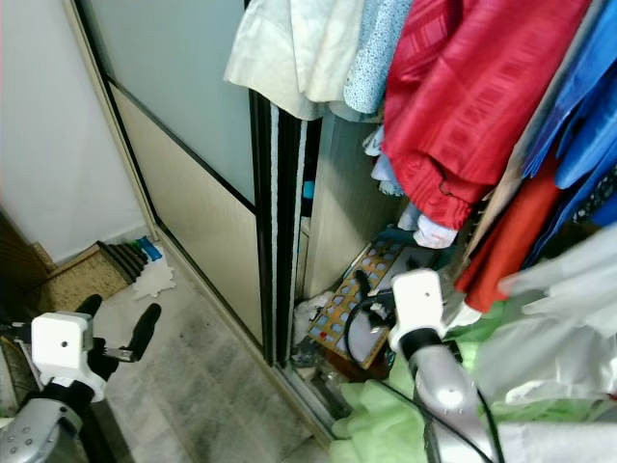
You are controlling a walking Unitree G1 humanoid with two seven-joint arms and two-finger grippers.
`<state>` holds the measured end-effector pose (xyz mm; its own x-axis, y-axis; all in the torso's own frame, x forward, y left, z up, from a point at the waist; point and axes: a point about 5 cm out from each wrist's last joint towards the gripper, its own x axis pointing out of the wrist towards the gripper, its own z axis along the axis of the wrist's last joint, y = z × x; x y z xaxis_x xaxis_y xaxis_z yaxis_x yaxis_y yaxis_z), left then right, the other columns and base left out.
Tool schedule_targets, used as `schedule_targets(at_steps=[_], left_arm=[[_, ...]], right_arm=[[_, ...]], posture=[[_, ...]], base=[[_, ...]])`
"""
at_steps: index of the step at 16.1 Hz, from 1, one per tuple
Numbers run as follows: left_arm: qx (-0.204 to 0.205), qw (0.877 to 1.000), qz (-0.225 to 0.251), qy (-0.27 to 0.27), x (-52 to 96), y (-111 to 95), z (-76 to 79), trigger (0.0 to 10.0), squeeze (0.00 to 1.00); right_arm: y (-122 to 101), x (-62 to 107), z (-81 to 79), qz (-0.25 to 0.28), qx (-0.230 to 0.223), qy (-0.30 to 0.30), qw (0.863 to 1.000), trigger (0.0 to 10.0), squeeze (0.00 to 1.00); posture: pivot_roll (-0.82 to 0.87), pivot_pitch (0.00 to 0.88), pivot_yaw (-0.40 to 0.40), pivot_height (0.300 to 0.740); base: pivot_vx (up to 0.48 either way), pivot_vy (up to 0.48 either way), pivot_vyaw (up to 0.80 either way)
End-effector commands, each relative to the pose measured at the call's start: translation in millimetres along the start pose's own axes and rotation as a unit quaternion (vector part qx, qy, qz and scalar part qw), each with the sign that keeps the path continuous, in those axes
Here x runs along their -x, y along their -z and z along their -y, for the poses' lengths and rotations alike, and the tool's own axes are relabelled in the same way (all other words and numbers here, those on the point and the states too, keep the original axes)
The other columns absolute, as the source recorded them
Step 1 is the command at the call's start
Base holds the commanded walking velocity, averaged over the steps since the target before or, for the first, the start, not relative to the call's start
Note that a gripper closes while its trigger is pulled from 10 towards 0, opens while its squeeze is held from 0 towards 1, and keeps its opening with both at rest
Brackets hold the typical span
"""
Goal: Clean up the room
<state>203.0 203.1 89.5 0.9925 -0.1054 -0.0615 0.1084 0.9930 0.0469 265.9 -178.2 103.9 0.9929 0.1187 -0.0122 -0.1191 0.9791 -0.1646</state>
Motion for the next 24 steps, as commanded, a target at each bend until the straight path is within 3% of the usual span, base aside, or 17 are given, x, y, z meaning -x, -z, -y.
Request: schedule_targets(at_steps=[1,7,11,14,18,21,24], left_arm=[[-0.011,1.000,0.004,0.004,-0.1,-3.2,0.2,10.0,0.00],[-0.010,1.000,0.012,0.005,-12.0,-5.4,3.3,10.0,0.00],[-0.013,0.999,0.013,0.038,-20.5,-8.0,10.4,10.0,0.00],[-0.022,0.998,0.017,0.052,-30.6,-13.0,8.3,10.0,0.00],[-0.015,0.999,0.020,0.039,-29.0,-11.0,10.7,10.0,0.00],[-0.003,1.000,0.016,0.018,-22.2,-3.4,14.1,10.0,0.00],[0.001,1.000,0.020,0.013,-24.5,-3.3,15.3,10.0,0.00]], right_arm=[[-2.2,-3.0,-0.7,0.007,-0.009,0.006,1.000,10.0,0.00],[-3.8,-10.1,-8.3,0.013,-0.008,0.002,1.000,10.0,0.00],[-2.1,-13.1,-11.2,0.020,-0.034,0.029,0.999,10.0,0.00],[-2.6,-13.4,-14.3,0.025,-0.036,0.035,0.998,10.0,0.00],[-3.7,-16.5,-13.2,0.025,-0.021,0.014,0.999,10.0,0.00],[-4.4,-18.7,-16.3,0.023,0.002,-0.020,1.000,10.0,0.00],[-6.0,-21.8,-17.4,0.024,0.007,-0.028,0.999,10.0,0.00]], posture=[[0.02,0.026,-0.027,0.740],[0.01,0.024,-0.023,0.740],[0.00,0.005,0.058,0.740],[-0.01,0.009,0.069,0.740],[0.00,0.025,0.016,0.740],[0.00,0.021,-0.037,0.740],[0.00,0.009,-0.056,0.740]], base=[[0.000,0.000,0.00],[0.000,0.000,0.34],[0.000,0.000,0.35],[0.000,0.000,0.00],[0.000,0.000,0.00],[0.000,0.000,0.69],[0.000,0.000,0.80]])
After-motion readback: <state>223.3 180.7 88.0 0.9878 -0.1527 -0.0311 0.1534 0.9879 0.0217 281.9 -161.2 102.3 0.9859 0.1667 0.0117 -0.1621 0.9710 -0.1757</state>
